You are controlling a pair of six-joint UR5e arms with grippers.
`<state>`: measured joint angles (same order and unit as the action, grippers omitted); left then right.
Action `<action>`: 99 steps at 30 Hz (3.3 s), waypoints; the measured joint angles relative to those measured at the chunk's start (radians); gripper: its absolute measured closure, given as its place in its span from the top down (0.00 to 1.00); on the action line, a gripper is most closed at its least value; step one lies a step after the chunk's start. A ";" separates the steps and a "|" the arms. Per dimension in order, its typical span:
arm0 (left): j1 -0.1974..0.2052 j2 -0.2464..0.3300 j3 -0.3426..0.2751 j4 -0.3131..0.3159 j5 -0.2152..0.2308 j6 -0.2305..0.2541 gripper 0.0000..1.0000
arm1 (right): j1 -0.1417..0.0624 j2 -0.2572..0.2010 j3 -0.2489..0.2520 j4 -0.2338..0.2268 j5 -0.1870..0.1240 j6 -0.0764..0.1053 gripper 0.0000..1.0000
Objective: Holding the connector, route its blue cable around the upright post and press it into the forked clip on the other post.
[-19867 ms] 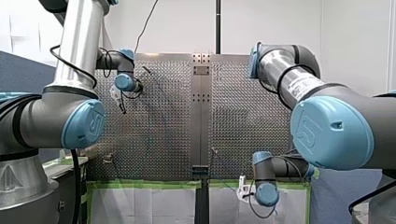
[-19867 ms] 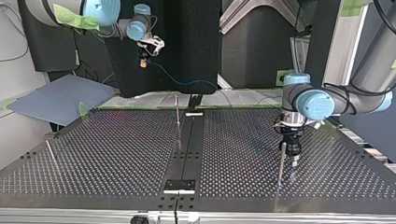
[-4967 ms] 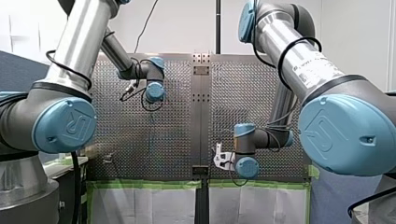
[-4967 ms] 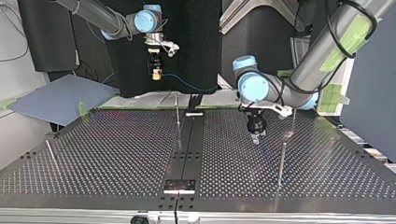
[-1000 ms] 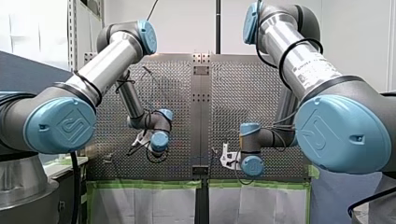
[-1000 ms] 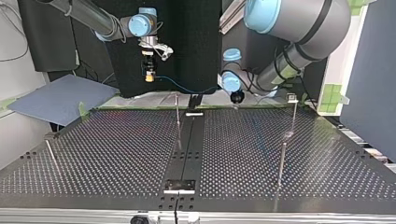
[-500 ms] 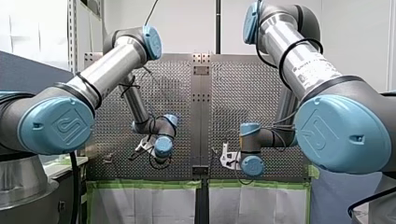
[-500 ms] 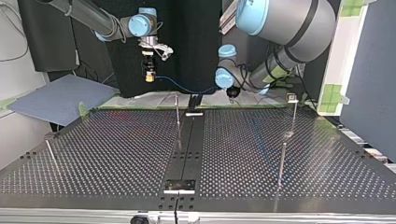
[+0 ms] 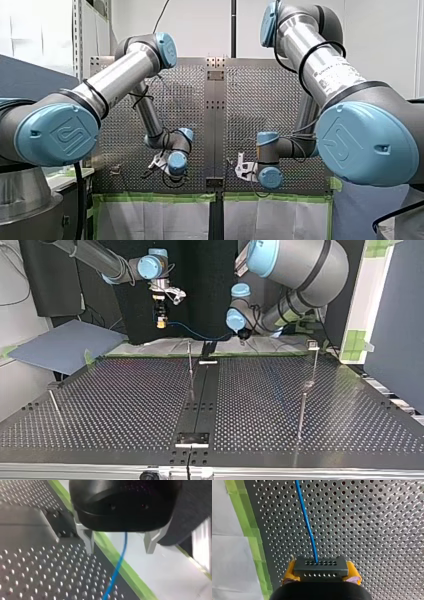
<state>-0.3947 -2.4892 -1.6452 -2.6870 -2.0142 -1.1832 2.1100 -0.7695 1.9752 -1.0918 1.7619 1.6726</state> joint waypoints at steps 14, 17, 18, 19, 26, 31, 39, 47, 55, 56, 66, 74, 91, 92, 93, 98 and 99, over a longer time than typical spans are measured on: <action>-0.035 -0.024 0.002 -0.004 0.087 -0.091 1.00 | -0.015 -0.024 0.000 -0.013 -0.003 0.030 0.00; -0.037 -0.025 0.002 0.002 0.102 -0.118 1.00 | -0.015 -0.043 0.000 -0.006 -0.007 0.031 0.00; -0.038 -0.025 0.002 0.004 0.107 -0.127 1.00 | -0.015 -0.050 0.000 -0.002 -0.009 0.031 0.00; -0.039 -0.025 0.002 0.005 0.110 -0.135 1.00 | -0.015 -0.057 0.000 0.003 -0.009 0.031 0.00; -0.042 -0.025 0.003 0.024 0.133 -0.187 1.00 | -0.014 -0.082 0.002 0.028 -0.024 0.032 0.00; -0.043 -0.025 0.004 0.046 0.136 -0.224 1.00 | -0.008 -0.081 0.005 0.032 -0.032 0.026 0.00; -0.047 -0.024 0.003 0.067 0.169 -0.290 1.00 | 0.001 -0.079 0.009 0.052 -0.028 0.006 0.00; -0.061 -0.024 -0.002 0.100 0.189 -0.364 1.00 | 0.002 -0.077 0.009 0.073 -0.018 -0.022 0.00; -0.069 -0.023 -0.022 0.135 0.211 -0.436 1.00 | 0.003 -0.072 0.021 0.076 -0.006 -0.034 0.00; -0.069 -0.023 -0.028 0.143 0.214 -0.445 1.00 | 0.003 -0.072 0.024 0.074 -0.006 -0.034 0.00; -0.073 -0.023 -0.061 0.237 0.203 -0.537 1.00 | 0.009 -0.068 0.035 0.077 0.000 -0.035 0.00; -0.080 -0.023 -0.062 0.290 0.187 -0.565 1.00 | 0.011 -0.040 0.038 0.053 0.009 -0.038 0.00; -0.085 -0.023 -0.062 0.319 0.185 -0.570 1.00 | -0.006 0.068 0.031 -0.025 0.011 -0.043 0.00; -0.086 -0.024 -0.062 0.320 0.185 -0.570 1.00 | -0.008 0.068 0.029 -0.026 0.010 -0.043 0.00; -0.086 -0.024 -0.062 0.323 0.185 -0.570 1.00 | -0.008 0.069 0.027 -0.026 0.010 -0.043 0.00; -0.091 -0.024 -0.062 0.342 0.185 -0.569 1.00 | -0.016 0.070 0.018 -0.027 0.009 -0.045 0.00; -0.092 -0.024 -0.062 0.349 0.185 -0.569 1.00 | -0.017 0.070 0.017 -0.027 0.009 -0.046 0.00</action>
<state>-0.4863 -2.5129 -1.7071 -2.3383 -1.8292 -1.7519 2.0929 -0.6995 1.9925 -1.1191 1.7705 1.6268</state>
